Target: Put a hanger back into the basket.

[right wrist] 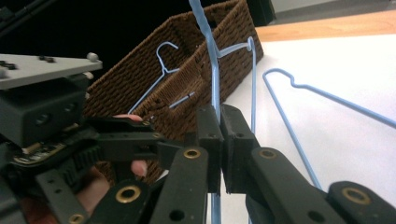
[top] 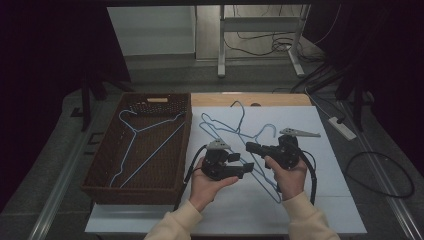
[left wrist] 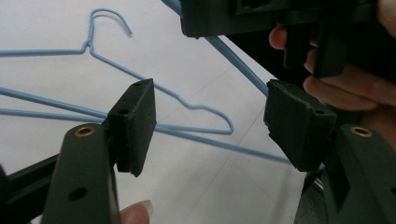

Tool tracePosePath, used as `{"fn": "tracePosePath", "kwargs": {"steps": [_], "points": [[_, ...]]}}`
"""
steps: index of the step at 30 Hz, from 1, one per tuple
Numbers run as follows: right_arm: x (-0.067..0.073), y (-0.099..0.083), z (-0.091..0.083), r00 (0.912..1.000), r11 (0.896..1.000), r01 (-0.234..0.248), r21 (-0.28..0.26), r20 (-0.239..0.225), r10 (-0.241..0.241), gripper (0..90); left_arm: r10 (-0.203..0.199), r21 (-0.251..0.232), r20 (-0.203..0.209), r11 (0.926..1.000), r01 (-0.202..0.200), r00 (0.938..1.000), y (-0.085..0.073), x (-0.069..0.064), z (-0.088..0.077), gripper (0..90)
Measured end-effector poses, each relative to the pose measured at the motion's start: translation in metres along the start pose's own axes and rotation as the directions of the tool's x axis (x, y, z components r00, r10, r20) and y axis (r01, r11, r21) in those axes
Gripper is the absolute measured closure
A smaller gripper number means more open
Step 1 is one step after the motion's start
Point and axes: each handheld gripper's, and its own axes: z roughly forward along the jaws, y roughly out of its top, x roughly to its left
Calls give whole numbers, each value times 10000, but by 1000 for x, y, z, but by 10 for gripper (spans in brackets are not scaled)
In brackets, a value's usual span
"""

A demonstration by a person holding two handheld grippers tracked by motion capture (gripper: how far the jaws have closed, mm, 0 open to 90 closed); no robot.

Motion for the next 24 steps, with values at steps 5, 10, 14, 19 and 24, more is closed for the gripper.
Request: {"fn": "tracePosePath", "kwargs": {"steps": [5,10,14,19,24], "points": [[4,-4,1,9998,9994,145,-317,101,-142,879,-220,-124,222,9997,223,9995,1,-1,5,379],[7,-7,3,9995,9981,206,-583,269,-191,878,-614,-272,660,9976,633,9959,2,2,10,434],[10,-10,5,9990,9969,297,-724,345,-272,879,-874,-199,1012,9958,898,9910,2,4,15,524],[11,-10,5,9985,9961,362,-799,435,-328,878,-1029,-135,1372,9943,1058,9852,3,3,15,730],[10,-10,2,9982,9951,406,-903,478,-364,877,-1484,282,1352,9889,1459,9796,4,8,14,800]]}}
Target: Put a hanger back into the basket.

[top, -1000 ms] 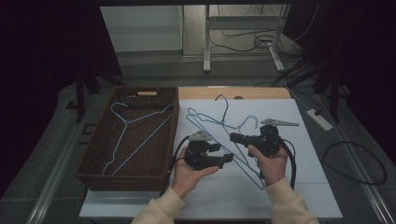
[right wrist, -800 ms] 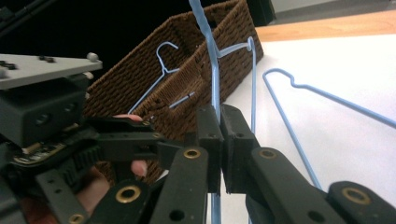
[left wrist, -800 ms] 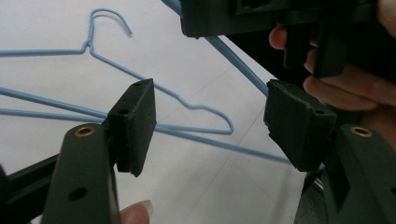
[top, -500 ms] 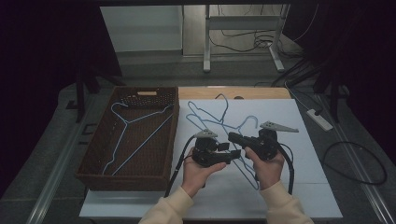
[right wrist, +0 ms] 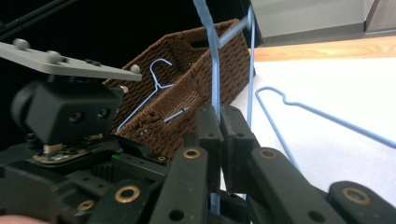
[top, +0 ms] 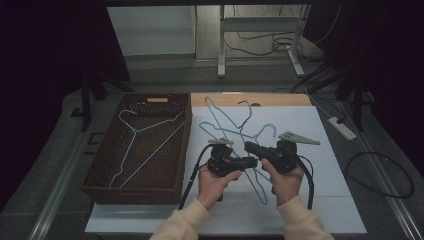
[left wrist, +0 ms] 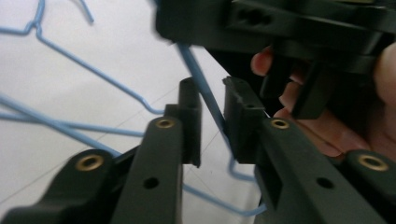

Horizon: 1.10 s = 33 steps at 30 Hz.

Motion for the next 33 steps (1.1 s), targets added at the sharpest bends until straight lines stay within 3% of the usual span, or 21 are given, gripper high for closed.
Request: {"fn": "tracePosePath", "kwargs": {"steps": [4,7,12,17,22,28,33], "points": [[2,3,-5,9997,9996,235,-126,-7,-235,873,-133,137,-200,9998,136,9997,2,2,-6,870],[4,4,-6,9992,9991,396,-145,-26,-396,868,-113,277,-223,9995,119,9997,3,0,-9,871],[13,7,-6,9941,9942,1058,-177,-236,-1062,852,-20,610,-389,9981,44,9992,4,-4,-22,872],[13,12,-12,9888,9905,1325,-360,-639,-1346,726,-63,889,-447,9960,103,9990,7,-2,-36,872],[10,12,-18,9826,9853,1679,-310,-757,-1698,567,113,1269,-420,9919,-58,9991,8,-4,-43,871],[2,10,-27,9780,9812,1911,-257,-797,-1925,474,440,1680,-285,9850,-386,9986,13,-9,-57,871],[-9,6,-36,9808,9828,1843,-131,-623,-1848,455,645,1928,-273,9795,-580,9975,18,-10,-70,871]]}}
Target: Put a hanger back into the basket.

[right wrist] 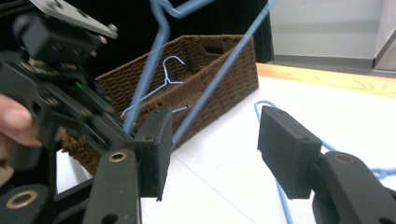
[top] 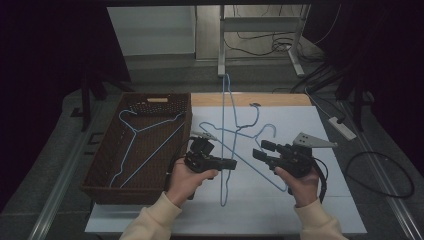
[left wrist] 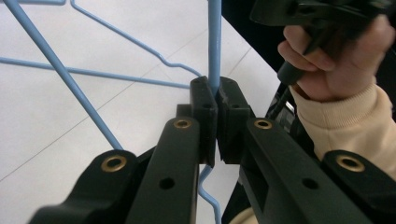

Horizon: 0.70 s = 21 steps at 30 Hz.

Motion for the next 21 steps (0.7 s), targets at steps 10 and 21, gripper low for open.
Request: {"fn": "tracePosePath", "kwargs": {"steps": [10,21], "points": [[-16,-18,-10,9989,9983,-249,521,418,227,451,346,201,-292,9992,-340,9990,7,4,-41,871],[-27,-29,-13,9969,9955,-428,847,694,369,449,527,280,-713,9983,-509,9961,11,11,-87,871]]}}
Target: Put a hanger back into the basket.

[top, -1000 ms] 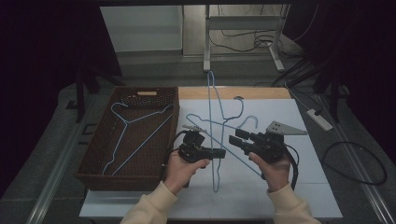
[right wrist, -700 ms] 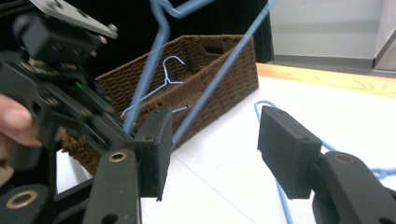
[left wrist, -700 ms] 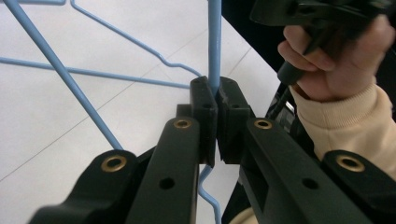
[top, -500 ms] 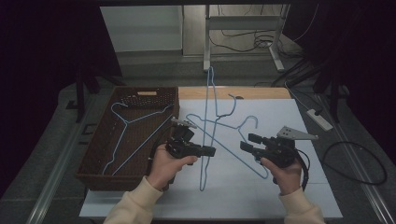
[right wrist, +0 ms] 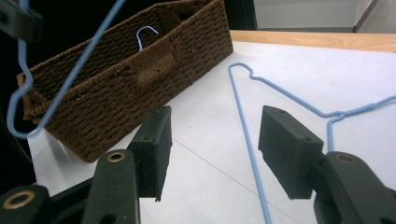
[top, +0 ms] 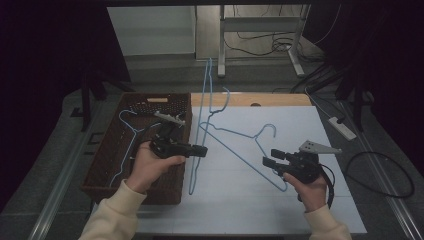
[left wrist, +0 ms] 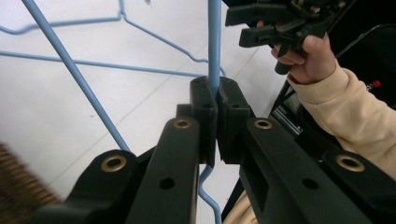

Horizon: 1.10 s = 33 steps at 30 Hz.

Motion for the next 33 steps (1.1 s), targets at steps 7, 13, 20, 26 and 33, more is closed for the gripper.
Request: {"fn": "tracePosePath", "kwargs": {"steps": [7,13,20,26,33], "points": [[-2,-3,1,10000,9999,-62,89,68,62,449,35,-342,-135,9994,-40,9999,2,10,-35,871],[-3,-4,2,9999,9999,-108,120,135,106,449,138,-350,-561,9993,-158,9983,0,21,-61,872],[-5,-5,3,9997,9998,-135,133,194,132,449,14,-237,-925,9997,-37,9957,-10,45,-77,872],[-5,-6,4,9996,9997,-188,185,208,184,448,-112,-154,-1502,9998,90,9886,-20,65,-81,872],[-6,-8,6,9996,9994,-180,281,217,174,448,88,179,-2077,9998,-52,9782,-29,80,-75,873]]}}
